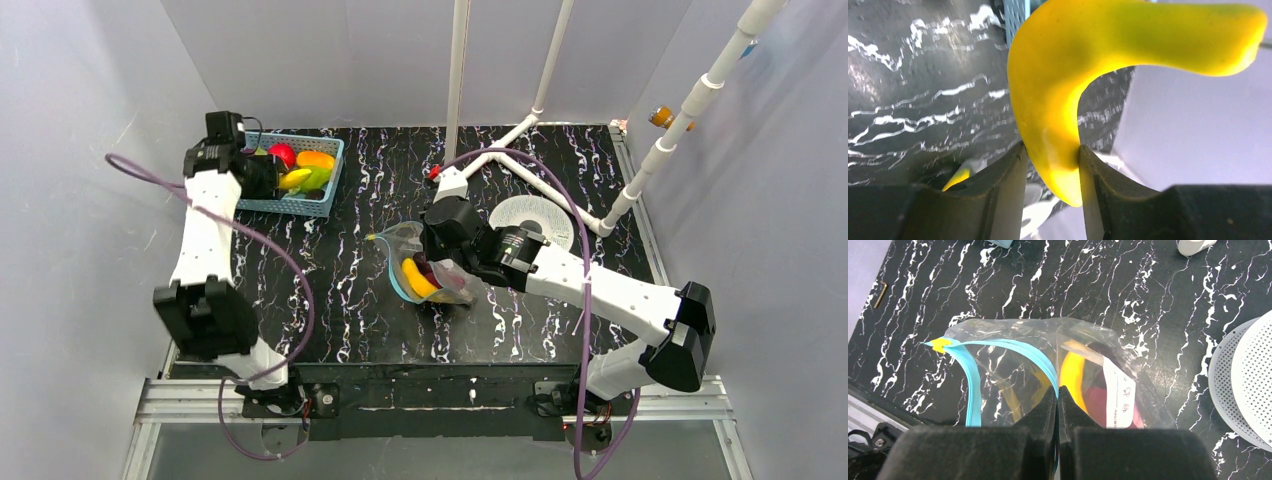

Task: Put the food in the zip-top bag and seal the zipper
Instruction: Pick up the fake fruit from the bin, then place the fake fruit in the zipper food storage bag.

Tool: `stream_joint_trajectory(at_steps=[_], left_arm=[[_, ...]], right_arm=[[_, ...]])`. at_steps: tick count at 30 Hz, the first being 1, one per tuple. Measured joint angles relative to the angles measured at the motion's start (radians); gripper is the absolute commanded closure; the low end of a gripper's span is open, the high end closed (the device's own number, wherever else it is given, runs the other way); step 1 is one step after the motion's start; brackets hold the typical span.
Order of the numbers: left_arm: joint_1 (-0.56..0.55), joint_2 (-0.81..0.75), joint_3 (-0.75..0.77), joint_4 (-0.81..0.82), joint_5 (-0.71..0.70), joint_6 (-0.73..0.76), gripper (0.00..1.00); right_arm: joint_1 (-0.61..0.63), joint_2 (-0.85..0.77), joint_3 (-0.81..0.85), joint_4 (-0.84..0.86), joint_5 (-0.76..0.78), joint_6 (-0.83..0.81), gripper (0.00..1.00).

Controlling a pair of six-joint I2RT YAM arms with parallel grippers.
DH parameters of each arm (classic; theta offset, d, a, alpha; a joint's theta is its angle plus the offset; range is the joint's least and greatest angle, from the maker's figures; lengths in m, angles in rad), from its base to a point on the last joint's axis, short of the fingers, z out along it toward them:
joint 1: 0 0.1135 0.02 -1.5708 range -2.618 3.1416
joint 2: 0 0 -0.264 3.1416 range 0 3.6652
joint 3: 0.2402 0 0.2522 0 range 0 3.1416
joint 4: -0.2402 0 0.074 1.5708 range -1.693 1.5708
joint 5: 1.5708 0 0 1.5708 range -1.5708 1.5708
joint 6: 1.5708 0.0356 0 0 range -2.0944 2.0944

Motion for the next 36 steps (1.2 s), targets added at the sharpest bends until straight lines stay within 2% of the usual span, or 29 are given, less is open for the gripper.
stream_joint_trajectory(at_steps=[4,7,13,17,19,22,26,30,36], left_arm=[[-0.011,-0.224,-0.155,0.072,0.123,0.079,1.0],[-0.055,-0.319,-0.217,0.116,0.224,0.195,1.0],[-0.254,-0.576,-0.427,0.213,0.414,0.417,1.0],[-0.389,-0.752,-0.556,0.287,0.517,0.453,1.0],[-0.451,-0.797,-0.598,0.327,0.535,0.45,1.0],[-0.606,-0.847,-0.676,0.397,0.549,0.42,1.0],[-0.742,-0.856,-0.788,0.518,0.524,0.301,1.0],[-0.793,-0.835,-0.887,0.663,0.523,0.158,1.0],[-0.804,-0.735,-0.889,0.785,0.53,0.029,0.94]], right_arm=[[-0.002,0.002,0.026,-0.023,-0.014,0.014,0.99],[-0.005,0.012,0.048,-0.042,-0.026,0.029,0.99],[-0.008,0.04,0.067,-0.059,-0.03,0.06,0.99],[-0.009,0.049,0.074,-0.082,-0.019,0.083,0.99],[-0.01,0.052,0.083,-0.098,-0.011,0.097,0.99],[-0.012,0.054,0.096,-0.111,0.001,0.116,0.99],[-0.014,0.054,0.099,-0.121,0.025,0.156,0.99],[-0.013,0.039,0.085,-0.108,0.028,0.172,0.99],[-0.013,-0.029,0.013,-0.043,0.011,0.166,0.99]])
